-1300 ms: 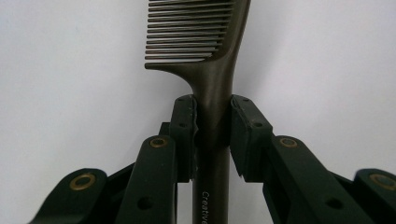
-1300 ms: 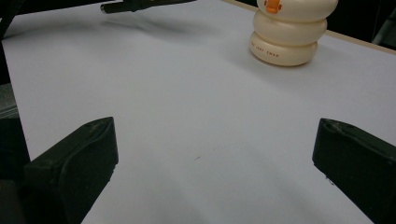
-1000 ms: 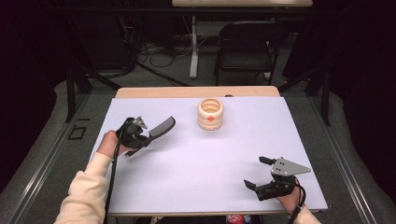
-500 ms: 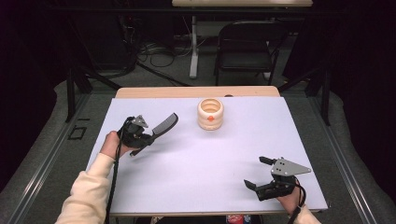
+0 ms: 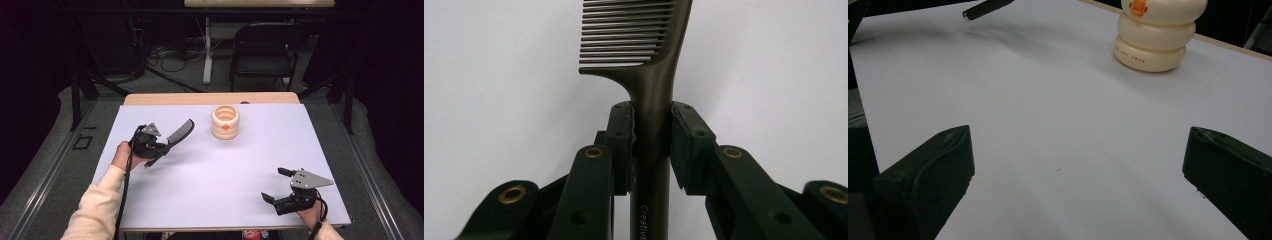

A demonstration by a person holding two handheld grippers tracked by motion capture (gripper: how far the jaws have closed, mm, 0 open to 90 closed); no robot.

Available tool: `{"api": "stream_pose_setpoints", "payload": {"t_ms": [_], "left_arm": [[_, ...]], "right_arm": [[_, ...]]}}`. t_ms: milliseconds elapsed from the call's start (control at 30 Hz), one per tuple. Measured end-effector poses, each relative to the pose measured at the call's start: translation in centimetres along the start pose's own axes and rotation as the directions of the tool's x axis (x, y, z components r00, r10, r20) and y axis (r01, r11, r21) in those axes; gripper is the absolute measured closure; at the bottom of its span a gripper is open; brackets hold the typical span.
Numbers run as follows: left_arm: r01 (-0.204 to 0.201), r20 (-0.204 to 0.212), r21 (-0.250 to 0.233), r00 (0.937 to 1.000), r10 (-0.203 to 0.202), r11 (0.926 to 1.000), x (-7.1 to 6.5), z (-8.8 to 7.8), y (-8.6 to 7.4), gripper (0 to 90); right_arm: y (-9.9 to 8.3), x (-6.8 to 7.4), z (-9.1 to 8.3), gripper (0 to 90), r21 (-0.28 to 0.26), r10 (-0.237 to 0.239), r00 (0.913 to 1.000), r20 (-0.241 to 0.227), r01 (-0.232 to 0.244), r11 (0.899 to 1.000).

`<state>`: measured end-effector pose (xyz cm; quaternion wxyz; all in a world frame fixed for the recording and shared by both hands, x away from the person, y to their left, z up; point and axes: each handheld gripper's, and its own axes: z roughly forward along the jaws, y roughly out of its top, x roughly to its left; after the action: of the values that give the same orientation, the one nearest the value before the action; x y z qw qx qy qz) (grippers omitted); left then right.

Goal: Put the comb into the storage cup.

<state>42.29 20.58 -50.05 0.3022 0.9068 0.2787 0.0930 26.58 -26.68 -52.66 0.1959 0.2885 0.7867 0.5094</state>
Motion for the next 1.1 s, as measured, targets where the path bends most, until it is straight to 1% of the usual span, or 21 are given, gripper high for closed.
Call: {"api": "stream_pose_setpoints", "payload": {"t_ms": [200,333,467,600,700,867,1000,1100], "left_arm": [[0.009,0.009,-0.036,0.9999,-0.009,0.9993,-0.25,0.06,0.11,72.3],[0.015,0.007,-0.047,0.9999,-0.015,0.9988,-0.32,0.21,0.14,72.3],[0.023,0.008,-0.069,0.9997,-0.023,0.9973,-0.47,0.31,0.11,72.3],[0.036,0.015,-0.095,0.9993,-0.034,0.9948,-0.54,0.64,0.11,72.3],[0.038,0.007,-0.106,0.9993,-0.037,0.9936,-0.64,0.8,0.11,72.3],[0.054,0.005,-0.138,0.9985,-0.054,0.989,-0.76,0.88,0.17,72.3],[0.058,0.001,-0.152,0.9983,-0.059,0.9866,-0.83,0.85,0.21,72.3],[0.067,-0.001,-0.169,0.9976,-0.069,0.9833,-0.88,0.88,0.22,72.3]], "right_arm": [[0.0,0.0,0.03,0.0,-0.001,0.0,1.0,-0.001,0.0,1.0],[0.01,0.01,-0.02,0.0,0.001,0.0,1.0,0.001,0.0,1.0],[0.0,0.02,0.02,0.0,-0.001,-0.003,1.0,-0.002,0.003,1.0],[0.01,0.02,0.02,0.0,-0.001,-0.003,1.0,-0.001,0.003,1.0],[0.0,0.0,0.02,0.0,0.001,-0.002,1.0,0.001,0.002,1.0],[0.0,0.02,0.02,0.0,-0.001,-0.003,1.0,-0.001,0.003,1.0],[0.01,0.04,0.04,0.0,0.003,-0.001,1.0,-0.001,0.001,1.0],[0.0,0.02,0.03,0.0,0.002,-0.002,1.0,0.0,0.002,1.0]]}}
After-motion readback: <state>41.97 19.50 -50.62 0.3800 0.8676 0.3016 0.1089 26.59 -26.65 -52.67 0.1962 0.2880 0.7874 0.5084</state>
